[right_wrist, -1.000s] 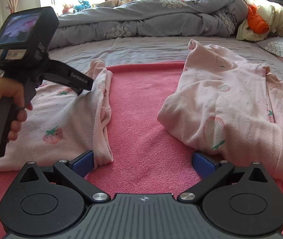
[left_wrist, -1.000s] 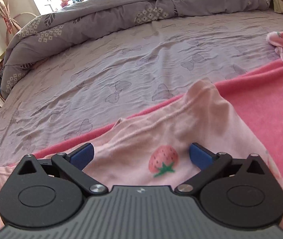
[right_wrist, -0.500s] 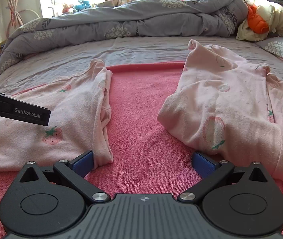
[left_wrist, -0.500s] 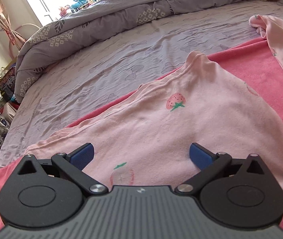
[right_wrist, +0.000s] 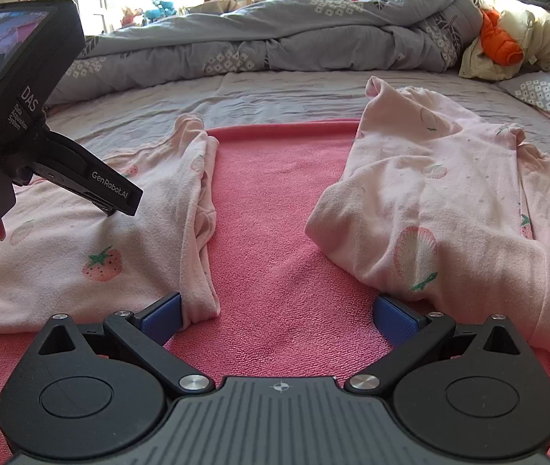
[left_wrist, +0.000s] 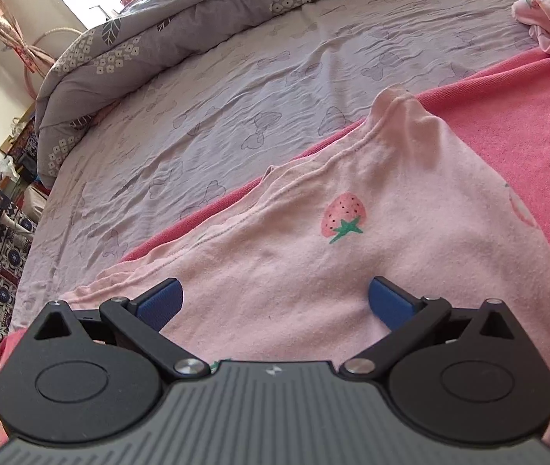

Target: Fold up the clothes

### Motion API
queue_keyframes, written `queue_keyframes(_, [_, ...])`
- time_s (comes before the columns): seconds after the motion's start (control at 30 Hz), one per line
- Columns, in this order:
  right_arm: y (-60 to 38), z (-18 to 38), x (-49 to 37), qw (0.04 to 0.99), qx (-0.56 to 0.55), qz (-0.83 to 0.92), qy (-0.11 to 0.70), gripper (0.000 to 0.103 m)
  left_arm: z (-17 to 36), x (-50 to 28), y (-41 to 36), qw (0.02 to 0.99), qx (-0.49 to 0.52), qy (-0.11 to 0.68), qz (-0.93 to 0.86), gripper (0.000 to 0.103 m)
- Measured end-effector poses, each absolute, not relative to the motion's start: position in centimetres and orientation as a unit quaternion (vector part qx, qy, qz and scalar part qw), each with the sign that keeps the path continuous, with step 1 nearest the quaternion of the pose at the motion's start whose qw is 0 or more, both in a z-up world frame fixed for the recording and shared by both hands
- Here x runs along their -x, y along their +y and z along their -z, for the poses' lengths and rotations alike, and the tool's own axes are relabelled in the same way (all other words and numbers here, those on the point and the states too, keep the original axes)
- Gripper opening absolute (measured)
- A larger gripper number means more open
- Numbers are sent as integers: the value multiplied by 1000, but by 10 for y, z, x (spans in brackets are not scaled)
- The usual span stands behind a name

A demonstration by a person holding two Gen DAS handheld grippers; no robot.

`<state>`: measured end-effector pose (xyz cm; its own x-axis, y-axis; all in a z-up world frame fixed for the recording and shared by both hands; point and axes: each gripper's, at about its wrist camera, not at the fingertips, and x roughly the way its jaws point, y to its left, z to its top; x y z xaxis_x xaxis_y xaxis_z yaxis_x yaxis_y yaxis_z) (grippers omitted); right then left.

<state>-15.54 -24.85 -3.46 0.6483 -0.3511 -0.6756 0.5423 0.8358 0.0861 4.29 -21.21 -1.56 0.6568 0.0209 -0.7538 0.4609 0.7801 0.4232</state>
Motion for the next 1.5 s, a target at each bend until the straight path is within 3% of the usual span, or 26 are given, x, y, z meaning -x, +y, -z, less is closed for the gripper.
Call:
queue_keyframes(0.5, [-248, 35, 155, 897, -142, 249, 337, 103, 12, -56, -182, 849, -215, 461, 145, 103])
queue_keyframes(1.5, [-249, 34, 155, 897, -142, 248, 338, 103, 12, -60, -163, 835, -181, 492, 170, 103])
